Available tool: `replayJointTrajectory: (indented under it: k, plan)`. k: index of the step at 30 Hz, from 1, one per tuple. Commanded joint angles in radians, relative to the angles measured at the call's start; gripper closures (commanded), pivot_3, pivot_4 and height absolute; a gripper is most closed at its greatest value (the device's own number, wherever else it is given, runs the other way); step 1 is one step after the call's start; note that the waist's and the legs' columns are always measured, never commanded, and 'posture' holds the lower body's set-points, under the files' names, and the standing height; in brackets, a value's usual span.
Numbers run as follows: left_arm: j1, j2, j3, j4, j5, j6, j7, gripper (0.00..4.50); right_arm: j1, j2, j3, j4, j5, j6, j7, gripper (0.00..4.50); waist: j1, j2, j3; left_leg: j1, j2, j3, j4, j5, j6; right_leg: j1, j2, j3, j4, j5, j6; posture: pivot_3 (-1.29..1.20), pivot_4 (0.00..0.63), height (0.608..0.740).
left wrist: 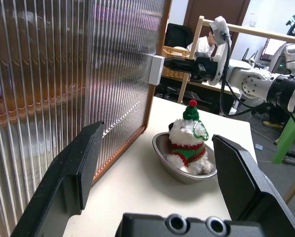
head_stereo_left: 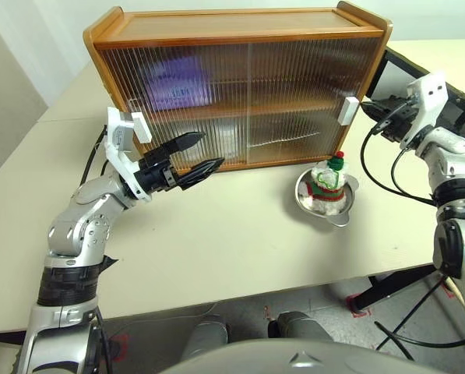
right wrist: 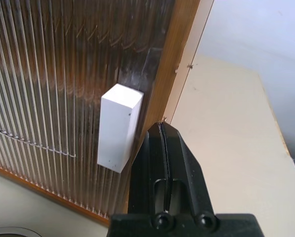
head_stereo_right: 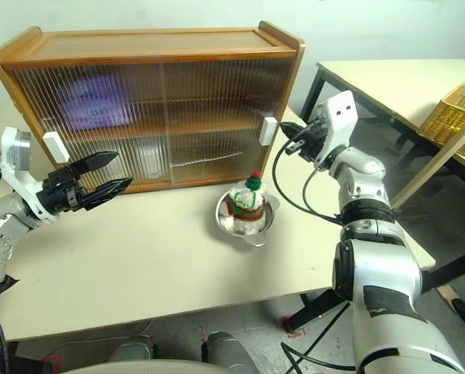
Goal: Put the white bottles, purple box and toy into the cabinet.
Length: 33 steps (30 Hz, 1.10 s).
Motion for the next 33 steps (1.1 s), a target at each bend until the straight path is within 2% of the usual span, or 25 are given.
replayJointTrajectory:
  k: [1, 20, 33]
  plan:
    - [-0.006, -0.001, 0.002, 0.003, 0.008, -0.012, -0.001, 0.00, -0.026, 0.027, 0.004, 0.009, -0.016, -0.002, 0.006, 4.48, -0.003, 0.000, 0.000, 0.000, 0.000, 0.000, 0.000, 0.000, 0.000, 0.000, 0.000, 0.000, 0.000, 0.000, 0.000, -0.02, 0.000, 0.740]
    - [-0.005, -0.014, -0.008, -0.004, 0.013, -0.021, 0.011, 0.00, -0.037, 0.138, 0.029, -0.110, -0.009, 0.081, 0.064, 4.48, -0.004, 0.001, 0.000, -0.002, 0.003, 0.000, -0.001, 0.000, 0.000, -0.003, 0.002, -0.001, 0.000, 0.001, -0.003, -0.02, 0.000, 0.740]
    - [0.004, -0.014, 0.002, -0.009, 0.012, -0.024, 0.014, 0.00, -0.047, 0.288, 0.063, -0.240, 0.009, 0.190, 0.060, 4.48, -0.004, 0.001, 0.000, -0.002, 0.006, 0.000, -0.001, 0.000, 0.000, -0.005, 0.006, -0.001, 0.000, 0.003, -0.007, -0.01, 0.000, 0.740]
